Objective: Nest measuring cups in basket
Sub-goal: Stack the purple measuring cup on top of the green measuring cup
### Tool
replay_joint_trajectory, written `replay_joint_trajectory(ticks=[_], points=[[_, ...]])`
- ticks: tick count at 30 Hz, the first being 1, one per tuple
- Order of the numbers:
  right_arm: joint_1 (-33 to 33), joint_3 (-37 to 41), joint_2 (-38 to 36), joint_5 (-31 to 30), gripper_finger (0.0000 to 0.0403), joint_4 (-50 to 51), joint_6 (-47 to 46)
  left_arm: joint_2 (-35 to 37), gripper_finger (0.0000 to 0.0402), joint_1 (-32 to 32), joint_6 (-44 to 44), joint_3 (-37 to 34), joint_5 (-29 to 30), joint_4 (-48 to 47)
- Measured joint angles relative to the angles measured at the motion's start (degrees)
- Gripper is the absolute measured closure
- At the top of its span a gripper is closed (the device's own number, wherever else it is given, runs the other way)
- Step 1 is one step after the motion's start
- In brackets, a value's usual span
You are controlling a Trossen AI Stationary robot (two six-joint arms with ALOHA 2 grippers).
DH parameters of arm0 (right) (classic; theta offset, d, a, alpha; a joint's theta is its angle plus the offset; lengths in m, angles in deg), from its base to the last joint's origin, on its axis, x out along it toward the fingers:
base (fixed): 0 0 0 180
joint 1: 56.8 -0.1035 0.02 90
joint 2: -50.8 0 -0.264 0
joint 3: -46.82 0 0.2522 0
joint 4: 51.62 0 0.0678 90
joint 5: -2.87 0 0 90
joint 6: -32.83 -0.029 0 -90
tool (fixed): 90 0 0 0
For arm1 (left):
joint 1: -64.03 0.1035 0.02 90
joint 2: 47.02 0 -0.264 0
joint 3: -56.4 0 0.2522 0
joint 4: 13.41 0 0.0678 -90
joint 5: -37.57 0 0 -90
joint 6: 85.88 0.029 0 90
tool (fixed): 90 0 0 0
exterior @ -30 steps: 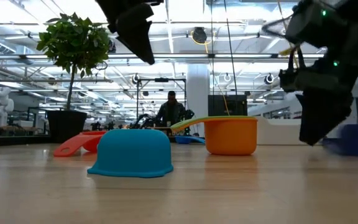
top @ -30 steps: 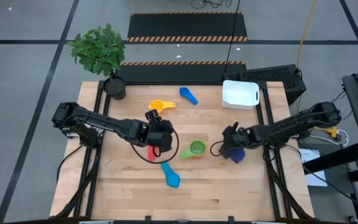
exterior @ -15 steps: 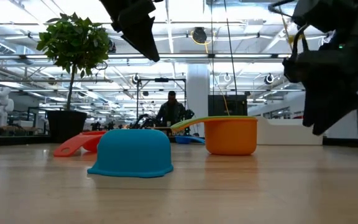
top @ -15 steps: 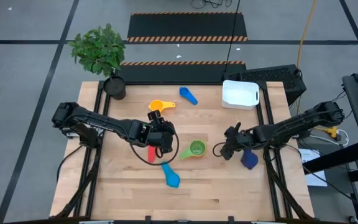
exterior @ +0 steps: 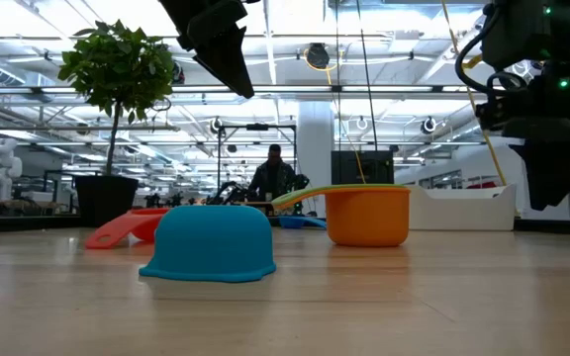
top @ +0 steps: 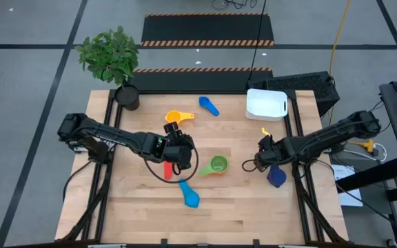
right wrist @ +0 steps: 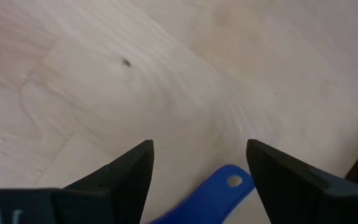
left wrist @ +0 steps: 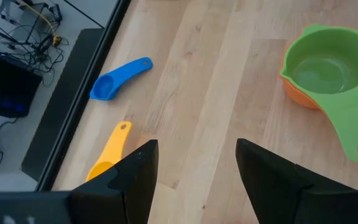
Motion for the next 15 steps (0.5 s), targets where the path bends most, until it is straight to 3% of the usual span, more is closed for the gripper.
replay_joint_trajectory(ticks=[15], points=[[0.3,4.0,0.0,4.0,0.0151,-0.1,-7.2,0.0,0.0183,0.0,0.0,0.0,0.0,0.1]])
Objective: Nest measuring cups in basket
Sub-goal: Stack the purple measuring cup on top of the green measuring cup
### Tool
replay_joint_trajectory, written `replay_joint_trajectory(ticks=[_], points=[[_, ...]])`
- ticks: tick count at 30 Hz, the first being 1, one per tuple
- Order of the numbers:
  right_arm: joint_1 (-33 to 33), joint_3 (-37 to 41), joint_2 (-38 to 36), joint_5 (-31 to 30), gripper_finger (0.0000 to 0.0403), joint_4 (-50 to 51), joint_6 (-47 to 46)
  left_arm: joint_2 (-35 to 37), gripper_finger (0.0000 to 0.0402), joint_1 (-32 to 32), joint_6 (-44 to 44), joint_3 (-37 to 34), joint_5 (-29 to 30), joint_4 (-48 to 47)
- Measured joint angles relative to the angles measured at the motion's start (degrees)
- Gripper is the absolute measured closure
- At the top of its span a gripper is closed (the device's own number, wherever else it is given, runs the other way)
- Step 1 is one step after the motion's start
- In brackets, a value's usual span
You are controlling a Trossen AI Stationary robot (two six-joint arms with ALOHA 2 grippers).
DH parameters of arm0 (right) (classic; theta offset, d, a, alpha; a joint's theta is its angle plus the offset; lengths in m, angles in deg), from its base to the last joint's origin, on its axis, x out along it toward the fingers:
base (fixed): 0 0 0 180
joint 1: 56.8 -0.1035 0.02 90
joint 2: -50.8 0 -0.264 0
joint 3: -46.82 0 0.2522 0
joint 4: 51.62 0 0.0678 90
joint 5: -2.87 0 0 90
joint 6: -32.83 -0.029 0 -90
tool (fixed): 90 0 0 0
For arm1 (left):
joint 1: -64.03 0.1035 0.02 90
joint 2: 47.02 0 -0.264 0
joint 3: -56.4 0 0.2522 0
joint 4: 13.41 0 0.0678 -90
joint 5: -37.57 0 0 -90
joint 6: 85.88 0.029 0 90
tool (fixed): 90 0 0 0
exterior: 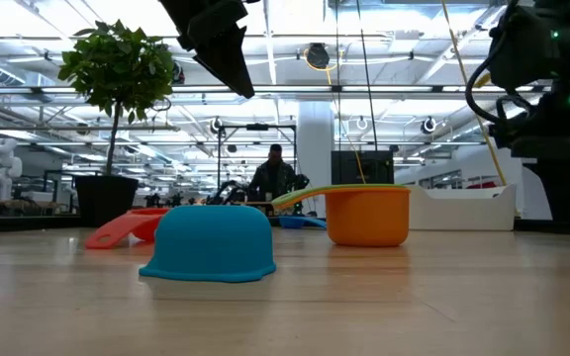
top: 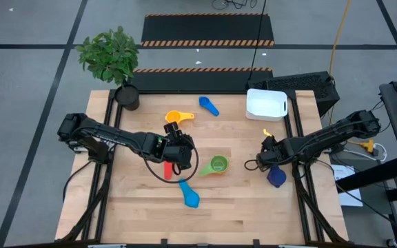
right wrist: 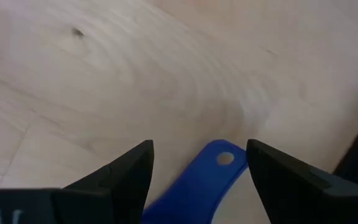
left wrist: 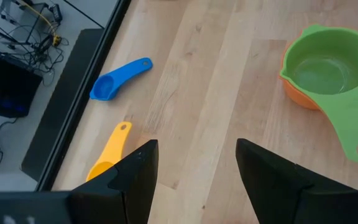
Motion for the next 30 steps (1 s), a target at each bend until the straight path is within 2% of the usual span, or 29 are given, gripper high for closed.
replay_joint_trajectory(ticks=[12,14,18,23,26,30], points=[[1.9,2.4,0.0,1.7,0.0151,-3.4,1.4,0.0,0.0183,0.0,0.0,0.0,0.0,0.2],[1.9,2.9,0.0,3.2,0.0151,-7.8,3.7,0.0,0.0183,0.0,0.0,0.0,0.0,0.2],[1.8,3.7,0.0,7.2,0.0151,-23.4,10.7,0.0,0.0183,0.0,0.3,0.0,0.0,0.2],[1.8,3.7,0.0,8.8,0.0151,-36.6,16.4,0.0,0.0183,0.0,0.6,0.0,0.0,0.2],[1.8,3.6,-0.1,8.7,0.0151,-37.0,17.8,0.0,0.0183,0.0,0.6,0.0,0.0,0.2],[1.6,2.5,-0.1,8.8,0.0151,-31.5,18.0,0.0,0.0183,0.0,0.6,0.0,0.0,0.2]])
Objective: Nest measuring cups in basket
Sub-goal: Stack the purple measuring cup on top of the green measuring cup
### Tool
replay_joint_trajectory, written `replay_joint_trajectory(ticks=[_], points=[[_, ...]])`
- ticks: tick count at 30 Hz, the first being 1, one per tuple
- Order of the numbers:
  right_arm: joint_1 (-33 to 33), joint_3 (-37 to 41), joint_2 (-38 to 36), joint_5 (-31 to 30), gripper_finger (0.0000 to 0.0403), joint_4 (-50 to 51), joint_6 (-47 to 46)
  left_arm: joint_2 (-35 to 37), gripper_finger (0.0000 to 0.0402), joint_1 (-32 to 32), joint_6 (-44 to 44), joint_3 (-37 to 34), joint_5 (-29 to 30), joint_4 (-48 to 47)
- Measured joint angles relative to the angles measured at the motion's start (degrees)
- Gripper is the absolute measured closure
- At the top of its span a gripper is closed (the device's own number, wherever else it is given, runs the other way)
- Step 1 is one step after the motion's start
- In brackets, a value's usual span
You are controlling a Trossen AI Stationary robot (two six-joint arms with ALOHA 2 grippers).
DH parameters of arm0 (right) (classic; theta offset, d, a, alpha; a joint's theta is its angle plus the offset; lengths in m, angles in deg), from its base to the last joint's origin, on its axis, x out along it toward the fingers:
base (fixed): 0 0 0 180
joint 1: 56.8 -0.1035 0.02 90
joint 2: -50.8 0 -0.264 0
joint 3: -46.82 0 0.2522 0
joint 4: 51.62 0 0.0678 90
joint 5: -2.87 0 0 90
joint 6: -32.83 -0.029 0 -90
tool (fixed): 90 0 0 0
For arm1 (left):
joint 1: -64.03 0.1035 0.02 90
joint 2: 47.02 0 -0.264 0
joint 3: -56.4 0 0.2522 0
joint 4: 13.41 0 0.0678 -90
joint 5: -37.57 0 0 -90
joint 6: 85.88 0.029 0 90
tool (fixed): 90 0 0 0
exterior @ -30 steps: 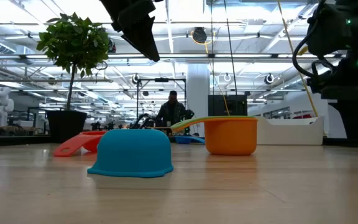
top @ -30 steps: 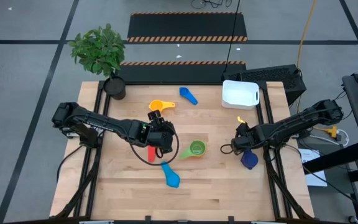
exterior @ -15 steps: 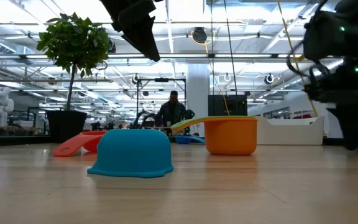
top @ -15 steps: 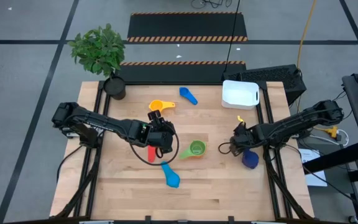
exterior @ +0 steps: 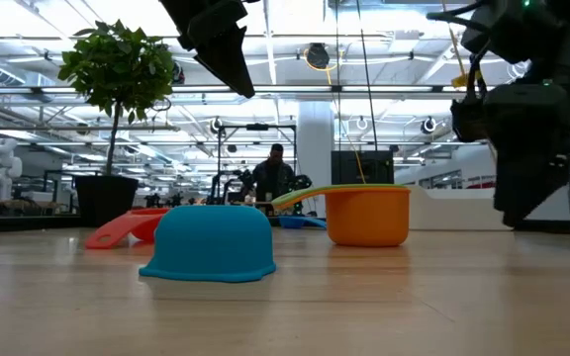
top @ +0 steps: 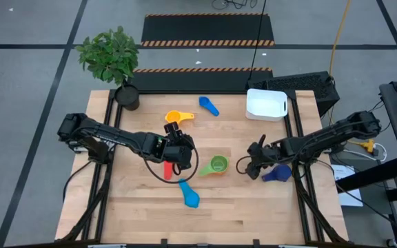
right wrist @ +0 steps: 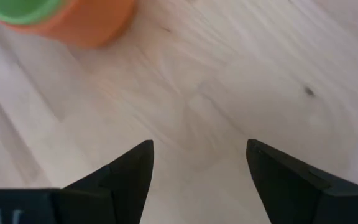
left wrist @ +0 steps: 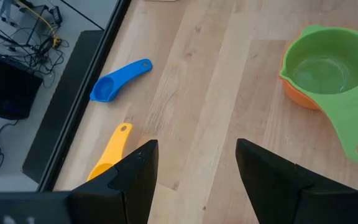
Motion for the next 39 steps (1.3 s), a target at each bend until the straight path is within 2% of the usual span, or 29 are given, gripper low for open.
replay_joint_trajectory(ticks=[5,10,13,16,20,26,30,39], points=[[-2.9,-1.3,0.0,2.8,0.0151,3.9,0.2,0.0,0.0183,0.0,0.2,0.0,0.0,0.0],[-6.9,-3.3,0.0,3.0,0.0151,7.0,0.3,0.0,0.0183,0.0,0.4,0.0,0.0,0.0],[-9.2,-4.9,0.0,1.2,0.0157,12.6,0.9,0.0,0.0183,0.0,0.4,0.0,0.0,0.0],[-11.9,-5.0,0.0,-0.5,0.0169,15.5,7.1,0.0,0.0183,0.0,0.3,0.0,0.0,0.4],[-15.5,-3.7,0.0,-1.9,0.0178,13.0,17.1,0.0,0.0183,0.0,0.3,0.0,0.0,1.0],[-17.6,-1.9,0.0,-2.3,0.0176,12.0,22.9,0.0,0.0183,0.0,0.3,0.0,0.0,1.0],[-17.6,0.0,0.0,-3.5,0.0172,10.9,25.5,0.0,0.0183,0.0,0.3,0.0,0.0,1.0],[-17.5,5.3,-0.2,-1.5,0.017,4.8,26.1,0.0,0.0183,0.0,0.3,0.0,0.0,1.0]])
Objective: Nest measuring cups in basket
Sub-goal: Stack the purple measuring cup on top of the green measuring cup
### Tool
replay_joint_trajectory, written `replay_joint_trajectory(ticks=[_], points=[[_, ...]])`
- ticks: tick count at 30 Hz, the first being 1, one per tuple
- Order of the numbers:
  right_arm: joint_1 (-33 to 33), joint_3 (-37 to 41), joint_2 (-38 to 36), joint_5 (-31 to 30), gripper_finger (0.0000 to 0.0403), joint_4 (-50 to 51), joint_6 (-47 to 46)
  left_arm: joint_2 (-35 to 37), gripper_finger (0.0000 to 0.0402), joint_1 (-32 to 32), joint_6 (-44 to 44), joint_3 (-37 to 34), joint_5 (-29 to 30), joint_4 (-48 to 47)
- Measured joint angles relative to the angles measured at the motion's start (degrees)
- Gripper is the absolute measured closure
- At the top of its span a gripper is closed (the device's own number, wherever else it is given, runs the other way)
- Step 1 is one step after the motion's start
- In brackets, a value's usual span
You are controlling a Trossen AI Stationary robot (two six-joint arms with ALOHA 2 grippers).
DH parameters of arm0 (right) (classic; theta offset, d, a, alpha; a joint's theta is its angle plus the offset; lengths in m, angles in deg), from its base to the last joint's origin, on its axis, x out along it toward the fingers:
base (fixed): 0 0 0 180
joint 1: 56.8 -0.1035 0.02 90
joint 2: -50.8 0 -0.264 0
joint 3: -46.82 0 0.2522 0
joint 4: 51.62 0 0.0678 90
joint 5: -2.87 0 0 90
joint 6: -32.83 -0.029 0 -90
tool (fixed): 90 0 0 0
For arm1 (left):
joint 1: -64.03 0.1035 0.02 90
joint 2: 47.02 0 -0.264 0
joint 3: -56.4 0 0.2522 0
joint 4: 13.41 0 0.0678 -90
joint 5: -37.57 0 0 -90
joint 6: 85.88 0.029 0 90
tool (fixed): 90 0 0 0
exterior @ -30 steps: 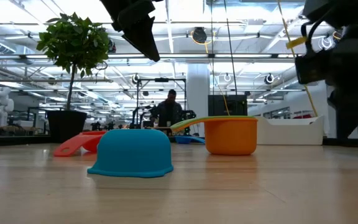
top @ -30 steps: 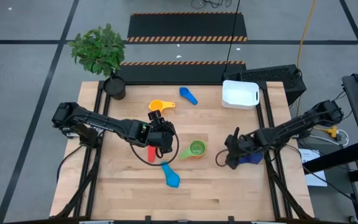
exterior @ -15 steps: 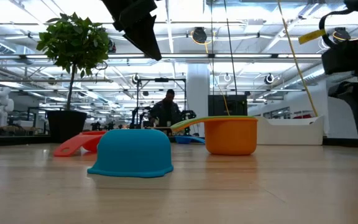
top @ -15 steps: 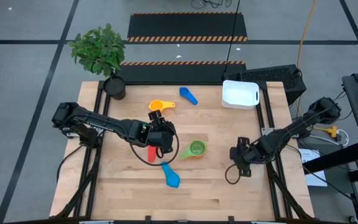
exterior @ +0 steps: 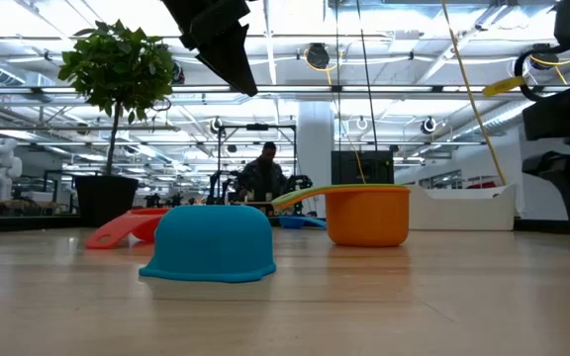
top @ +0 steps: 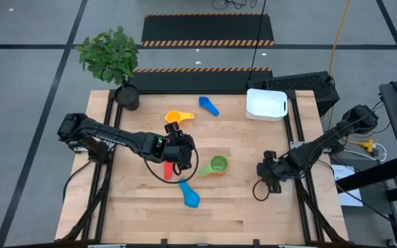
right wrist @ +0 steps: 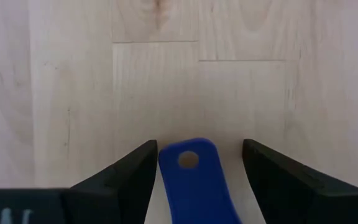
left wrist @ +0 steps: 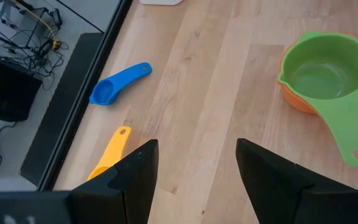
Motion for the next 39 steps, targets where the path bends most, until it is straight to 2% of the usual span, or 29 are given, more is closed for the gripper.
replay_joint_trajectory(ticks=[4,18,25,30,33,39], points=[[0.0,0.1,0.1,0.4,0.0186,1.3,1.3,0.0,0.0183,0.0,0.0,0.0,0.0,0.0],[0.0,0.2,0.1,1.0,0.0284,0.7,6.9,0.0,0.0183,0.0,0.2,0.0,0.0,0.0],[0.0,-1.1,-1.0,-0.8,0.0283,0.7,6.9,0.0,0.0183,0.0,0.2,0.0,0.0,0.0],[-0.1,-3.3,-2.7,-4.4,0.0285,-1.4,7.8,0.0,0.0183,0.0,0.5,0.0,0.0,0.0],[0.0,-3.7,-3.2,-6.3,0.0287,-4.1,10.9,0.0,0.0183,0.1,0.5,0.0,0.0,0.1],[0.0,-3.8,-3.7,-6.3,0.0283,-12.2,14.6,0.0,0.0183,0.2,1.3,0.0,0.0,0.6]])
